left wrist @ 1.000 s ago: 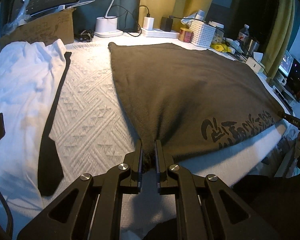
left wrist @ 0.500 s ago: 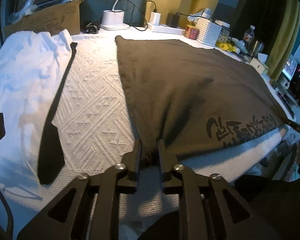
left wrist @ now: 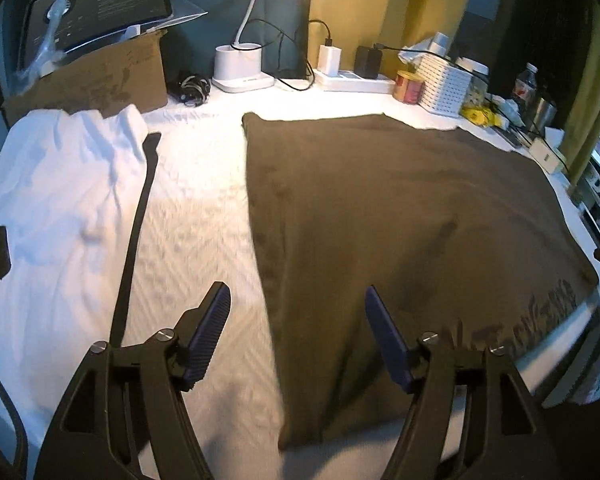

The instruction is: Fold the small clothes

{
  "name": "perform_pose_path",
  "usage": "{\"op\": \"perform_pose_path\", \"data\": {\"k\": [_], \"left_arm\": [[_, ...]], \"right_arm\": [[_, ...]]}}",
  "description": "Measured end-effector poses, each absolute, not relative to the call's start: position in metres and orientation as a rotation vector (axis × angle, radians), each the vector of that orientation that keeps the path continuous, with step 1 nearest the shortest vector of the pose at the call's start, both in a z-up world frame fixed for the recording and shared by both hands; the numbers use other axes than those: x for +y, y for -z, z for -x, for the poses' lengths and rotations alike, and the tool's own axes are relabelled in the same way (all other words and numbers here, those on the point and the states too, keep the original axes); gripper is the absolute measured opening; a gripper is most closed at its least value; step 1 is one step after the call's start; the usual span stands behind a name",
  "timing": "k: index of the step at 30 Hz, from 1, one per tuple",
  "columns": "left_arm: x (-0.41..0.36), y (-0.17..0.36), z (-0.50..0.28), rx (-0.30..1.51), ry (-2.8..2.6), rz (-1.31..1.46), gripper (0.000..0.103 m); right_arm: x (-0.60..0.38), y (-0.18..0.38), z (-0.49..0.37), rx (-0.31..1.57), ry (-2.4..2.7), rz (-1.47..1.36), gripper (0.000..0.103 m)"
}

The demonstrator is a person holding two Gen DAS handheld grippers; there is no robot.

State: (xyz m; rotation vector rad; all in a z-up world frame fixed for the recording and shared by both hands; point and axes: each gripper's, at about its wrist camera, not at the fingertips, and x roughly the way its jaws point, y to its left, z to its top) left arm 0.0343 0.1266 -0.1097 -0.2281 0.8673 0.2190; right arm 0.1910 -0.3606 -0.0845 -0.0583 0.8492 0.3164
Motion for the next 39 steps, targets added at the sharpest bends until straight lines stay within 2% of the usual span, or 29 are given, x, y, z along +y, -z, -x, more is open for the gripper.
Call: {"op": "perform_pose_path", "data": {"k": [11,21,29,34,35,36,37,38,39], "left_arm": [[0.147,0.115,-0.095,0.898,-0.265,0.232,0.070],[0.172,0.124,-0.154,0.931,-0.279,0.178,0.070],[0.207,0.129,-0.189,0.937,-0.296,0.158,0.070],[0.218,0.135,-0.208,0.934,-0.264,0.168,0.070],[0.219,0.136,-0.211,0.929,-0.249,0.171,0.070],[0.220,0.137,-0.214,0.926,-0.236,0.172,0.069],[0.220,0.140,-0.218,0.927,-0.221,0.171,0.069],[0.218,0.141,-0.220,0.916,-0.211,0.157,0.063],[0.215,0.141,-0.222,0.908,-0.196,0.139,0.049]], "right_arm": [[-0.340,0.076,-0.301,0.839,-0.394,0.095,0.041],[-0.291,0.096,-0.405,0.906,-0.510,0.078,0.041],[-0.255,0.128,-0.437,0.983,-0.570,0.086,0.041],[-0.250,0.132,-0.439,0.951,-0.568,0.079,0.041],[-0.248,0.133,-0.439,0.942,-0.563,0.092,0.040],[-0.245,0.133,-0.438,0.933,-0.559,0.116,0.029],[-0.240,0.134,-0.436,0.932,-0.566,0.143,0.007],[-0.237,0.134,-0.433,0.926,-0.576,0.163,0.007],[-0.233,0.133,-0.431,0.916,-0.576,0.185,0.006]]}}
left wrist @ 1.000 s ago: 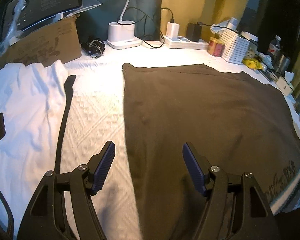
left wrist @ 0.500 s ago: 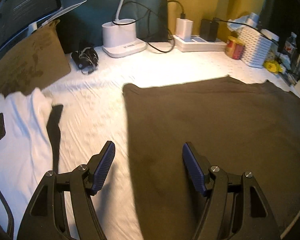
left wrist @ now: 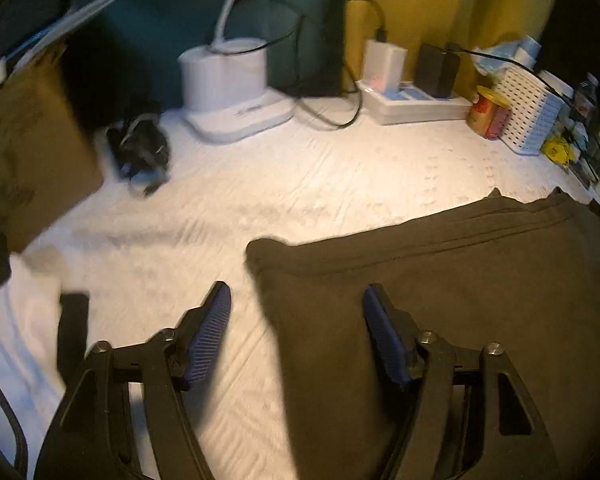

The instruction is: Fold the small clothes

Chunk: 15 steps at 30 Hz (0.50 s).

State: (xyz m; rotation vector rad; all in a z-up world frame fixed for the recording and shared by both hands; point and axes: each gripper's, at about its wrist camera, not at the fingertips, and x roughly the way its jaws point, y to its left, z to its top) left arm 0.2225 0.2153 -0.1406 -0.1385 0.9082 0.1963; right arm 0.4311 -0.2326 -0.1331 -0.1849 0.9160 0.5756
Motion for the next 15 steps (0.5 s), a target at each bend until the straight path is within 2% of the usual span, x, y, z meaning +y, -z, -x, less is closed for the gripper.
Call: {"op": "perform_pose_path", "data": {"k": [1,2,3,9,15], "left_arm": [[0.213,0.139,-0.225,0.904,-0.175,0.127,0.037],[0.212,0.138,-0.228,0.910,-0.160,0.124,0.012],[0.212,0.137,-0.231,0.911,-0.165,0.114,0.003],[0.209,0.115,-0.233,0.823,-0.197,0.056,0.003],[0.216,0.106,-0.237,0.788,-0.215,0.051,0.003]], "right_arm": [[-0.231,0.132,-0.429,0.901,-0.572,0.200,0.006],[-0.230,0.130,-0.429,0.883,-0.564,0.212,0.006],[-0.229,0.127,-0.429,0.862,-0.545,0.226,0.006],[-0.228,0.102,-0.428,0.736,-0.503,0.278,0.005],[-0.226,0.096,-0.438,0.705,-0.474,0.290,0.005]]}}
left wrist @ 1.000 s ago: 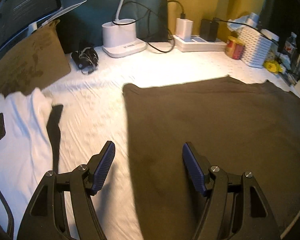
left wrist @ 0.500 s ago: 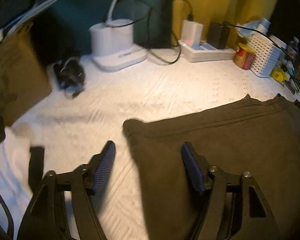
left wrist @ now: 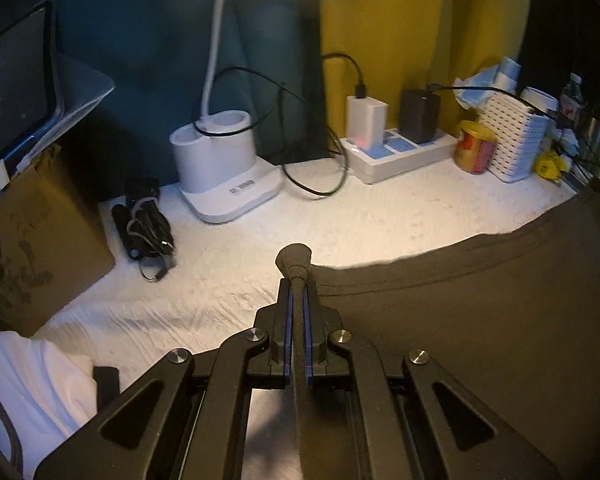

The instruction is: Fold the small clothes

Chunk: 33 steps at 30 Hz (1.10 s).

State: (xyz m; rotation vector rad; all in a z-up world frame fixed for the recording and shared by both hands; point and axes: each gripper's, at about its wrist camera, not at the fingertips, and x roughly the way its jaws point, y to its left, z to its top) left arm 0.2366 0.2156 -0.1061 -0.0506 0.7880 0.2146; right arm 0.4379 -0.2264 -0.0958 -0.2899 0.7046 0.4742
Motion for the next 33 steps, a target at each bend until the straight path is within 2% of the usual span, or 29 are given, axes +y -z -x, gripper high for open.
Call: {"op": "perform_pose_path", "data": {"k": [10,11,13,14,15,16,18,26,33], "left_arm": [[0.217,0.138,-0.254,0.914,-0.187,0.082,0.005],[0.217,0.138,-0.254,0.920,-0.201,0.081,0.010],[0.218,0.137,-0.252,0.926,-0.235,0.080,0.036],[0.220,0.135,-0.250,0.922,-0.252,0.089,0.058],[0.221,0.132,-0.246,0.909,-0.256,0.108,0.070],[0.222,0.129,-0.242,0.894,-0.255,0.128,0.073],[0.221,0.122,-0.232,0.877,-0.281,0.139,0.073],[0.200,0.104,-0.194,0.827,-0.251,0.166,0.073],[0.177,0.102,-0.164,0.821,-0.213,0.174,0.073]], "right_arm": [[-0.225,0.125,-0.454,0.828,-0.436,0.296,0.006],[-0.226,0.125,-0.454,0.838,-0.437,0.295,0.006],[-0.225,0.126,-0.452,0.850,-0.436,0.298,0.009],[-0.226,0.125,-0.451,0.848,-0.430,0.301,0.013],[-0.227,0.124,-0.448,0.843,-0.419,0.305,0.023],[-0.228,0.121,-0.446,0.835,-0.412,0.306,0.034],[-0.233,0.114,-0.438,0.822,-0.407,0.297,0.043],[-0.254,0.088,-0.392,0.797,-0.398,0.285,0.043],[-0.277,0.091,-0.345,0.834,-0.383,0.249,0.043]]}}
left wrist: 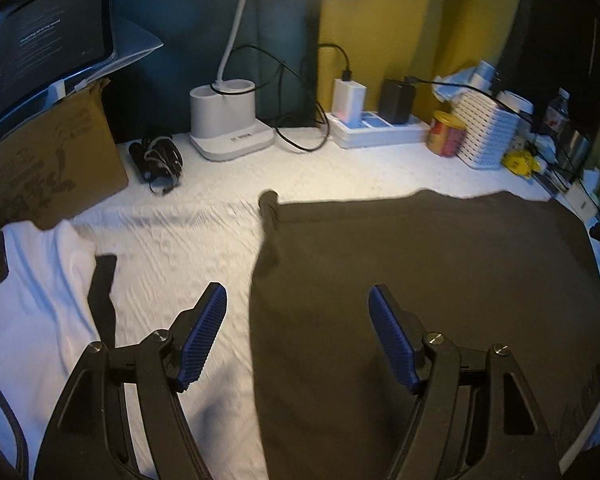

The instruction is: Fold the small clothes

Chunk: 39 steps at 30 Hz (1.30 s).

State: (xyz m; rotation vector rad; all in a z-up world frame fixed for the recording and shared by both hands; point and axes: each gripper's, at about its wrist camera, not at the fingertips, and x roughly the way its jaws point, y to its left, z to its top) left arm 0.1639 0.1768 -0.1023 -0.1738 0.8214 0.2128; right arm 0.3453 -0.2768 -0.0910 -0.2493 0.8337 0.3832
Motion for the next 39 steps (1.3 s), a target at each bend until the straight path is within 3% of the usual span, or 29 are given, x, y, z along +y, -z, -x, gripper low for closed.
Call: {"op": "perform_pose_path", "data": {"k": [6,22,26,33,36,39], "left_arm": [[0.155,0.107,-0.146,0.837,-0.179,0.141,0.073],[0.119,0.100,-0.117,0.832,-0.146,0.156,0.075],[0.105,0.095,-0.114,0.806,-0.119,0.152,0.089],[0.080,0.088,-0.108,0.763,-0.062,0.156,0.090],[0.068,0.086,-0.104,0.757,-0.031,0.153,0.090],[0.059,0.085,-0.097,0.742,0.004,0.165,0.090]], "right_arm": [[-0.281,0.123,-0.319,0.906,-0.369,0.253,0.043],[-0.310,0.111,-0.289,0.865,-0.244,0.247,0.043],[-0.312,0.102,-0.269,0.854,-0.238,0.225,0.043],[-0.315,0.090,-0.221,0.843,-0.266,0.160,0.044],[-0.315,0.086,-0.202,0.852,-0.292,0.139,0.057],[-0.314,0.082,-0.183,0.848,-0.298,0.132,0.058]]}}
